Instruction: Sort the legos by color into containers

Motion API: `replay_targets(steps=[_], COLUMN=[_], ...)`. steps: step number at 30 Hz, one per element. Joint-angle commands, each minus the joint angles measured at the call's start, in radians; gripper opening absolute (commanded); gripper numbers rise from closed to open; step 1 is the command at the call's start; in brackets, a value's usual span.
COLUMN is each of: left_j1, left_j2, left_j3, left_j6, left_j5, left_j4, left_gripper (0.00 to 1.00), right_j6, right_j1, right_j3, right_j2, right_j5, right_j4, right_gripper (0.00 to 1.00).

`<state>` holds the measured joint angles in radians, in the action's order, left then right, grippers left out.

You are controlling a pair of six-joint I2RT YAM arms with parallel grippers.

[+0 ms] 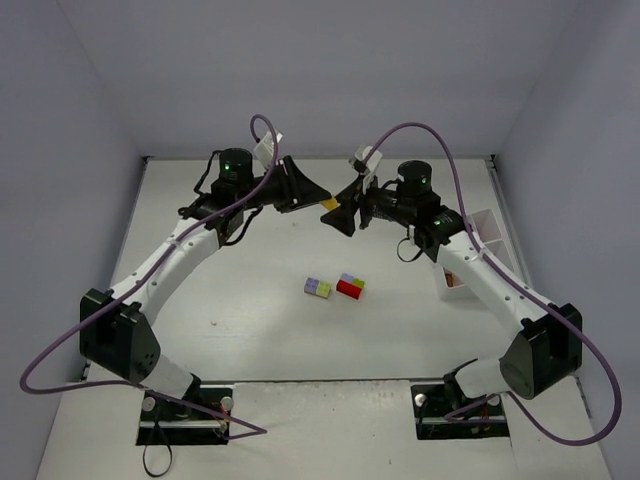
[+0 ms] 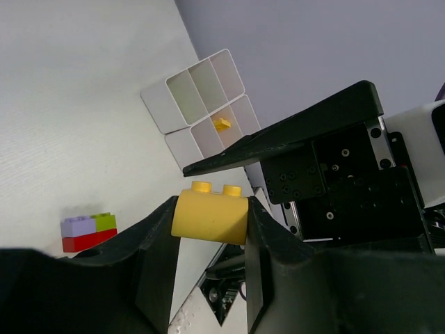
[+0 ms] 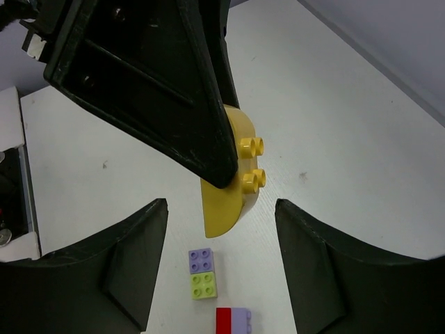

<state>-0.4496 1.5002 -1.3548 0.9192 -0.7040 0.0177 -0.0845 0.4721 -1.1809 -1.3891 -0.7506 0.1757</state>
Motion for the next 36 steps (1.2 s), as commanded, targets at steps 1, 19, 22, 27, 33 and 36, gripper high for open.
replay_targets(steps=[1, 19, 22, 27, 33, 36], left_j1=[-0.014, -0.034, -0.029, -0.018, -0.017, -0.015], left_j2=[-0.009, -0.034, -0.049, -0.099, -0.179, -0.216], left_j3=[-0.035, -0.049, -0.076, -0.133, -0.116, -0.077], left_j6=[0.024, -0.046, -0.139, -0.316, -0.431, -0.448], left_j5=[-0.028, -0.019, 0.035, 0.240, 0.382, 0.405], left_j4=[-0.093, -0.026, 0.079, 0.295, 0.403, 0.419], left_gripper=[0.02, 0.54, 0.60, 0.63, 0.63, 0.63], right_j6=[-0.023, -0.031, -0.008, 0.074, 0.288, 0.356], right_j1=[0.007, 0.003, -0.010, -0.058, -0.214, -0.277], right_j3=[-0.049, 0.041, 0.081, 0.133, 0.158, 0.173], right_j2=[0.005, 0.073, 0.105, 0.160, 0.214, 0.237], right_j5=[0.026, 0.131, 0.192, 0.407, 0.670, 0.807], right_j4=[0.099, 0.048, -0.014, -0.149, -0.340, -0.424], right_gripper=[0.58, 0.00, 0.00, 0.00, 0.00, 0.00])
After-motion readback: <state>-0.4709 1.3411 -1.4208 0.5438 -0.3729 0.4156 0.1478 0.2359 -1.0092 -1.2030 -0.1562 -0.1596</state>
